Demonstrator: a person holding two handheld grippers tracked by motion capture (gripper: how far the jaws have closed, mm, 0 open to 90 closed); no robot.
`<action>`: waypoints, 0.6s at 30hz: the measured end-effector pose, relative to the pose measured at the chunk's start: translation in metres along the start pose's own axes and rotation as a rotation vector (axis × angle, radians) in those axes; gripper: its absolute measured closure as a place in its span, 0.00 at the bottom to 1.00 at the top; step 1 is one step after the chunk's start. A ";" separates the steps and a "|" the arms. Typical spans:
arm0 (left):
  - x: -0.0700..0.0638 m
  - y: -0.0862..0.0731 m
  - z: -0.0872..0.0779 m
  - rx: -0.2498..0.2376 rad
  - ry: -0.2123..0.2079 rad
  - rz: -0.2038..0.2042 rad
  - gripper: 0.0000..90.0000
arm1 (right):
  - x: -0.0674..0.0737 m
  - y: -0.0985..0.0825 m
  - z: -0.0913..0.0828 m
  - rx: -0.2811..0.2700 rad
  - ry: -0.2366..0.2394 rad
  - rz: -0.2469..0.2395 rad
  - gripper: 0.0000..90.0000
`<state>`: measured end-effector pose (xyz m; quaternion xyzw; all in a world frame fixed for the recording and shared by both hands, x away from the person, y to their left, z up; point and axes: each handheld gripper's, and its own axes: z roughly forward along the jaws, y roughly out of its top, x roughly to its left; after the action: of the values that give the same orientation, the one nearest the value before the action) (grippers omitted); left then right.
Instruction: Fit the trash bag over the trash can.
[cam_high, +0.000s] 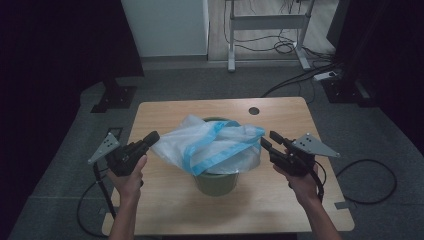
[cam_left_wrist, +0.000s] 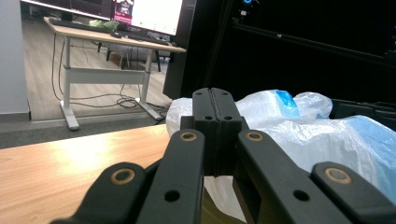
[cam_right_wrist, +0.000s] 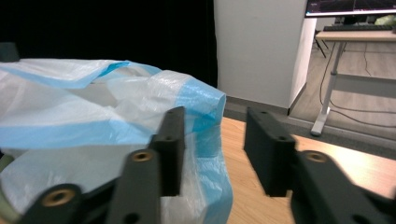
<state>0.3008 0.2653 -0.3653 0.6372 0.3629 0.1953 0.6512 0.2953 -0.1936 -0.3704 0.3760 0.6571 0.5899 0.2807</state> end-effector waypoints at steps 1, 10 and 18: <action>0.000 0.000 0.001 0.002 -0.002 0.001 1.00 | 0.000 0.000 0.002 0.003 0.001 0.011 0.61; -0.002 -0.002 0.003 0.002 -0.008 0.001 1.00 | 0.007 -0.004 0.023 0.037 0.052 0.086 0.69; 0.001 -0.005 0.001 -0.020 0.012 0.002 1.00 | 0.012 -0.003 0.022 -0.024 0.055 0.052 0.99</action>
<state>0.3014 0.2645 -0.3705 0.6301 0.3640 0.2034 0.6551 0.3063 -0.1711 -0.3753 0.3732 0.6476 0.6148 0.2516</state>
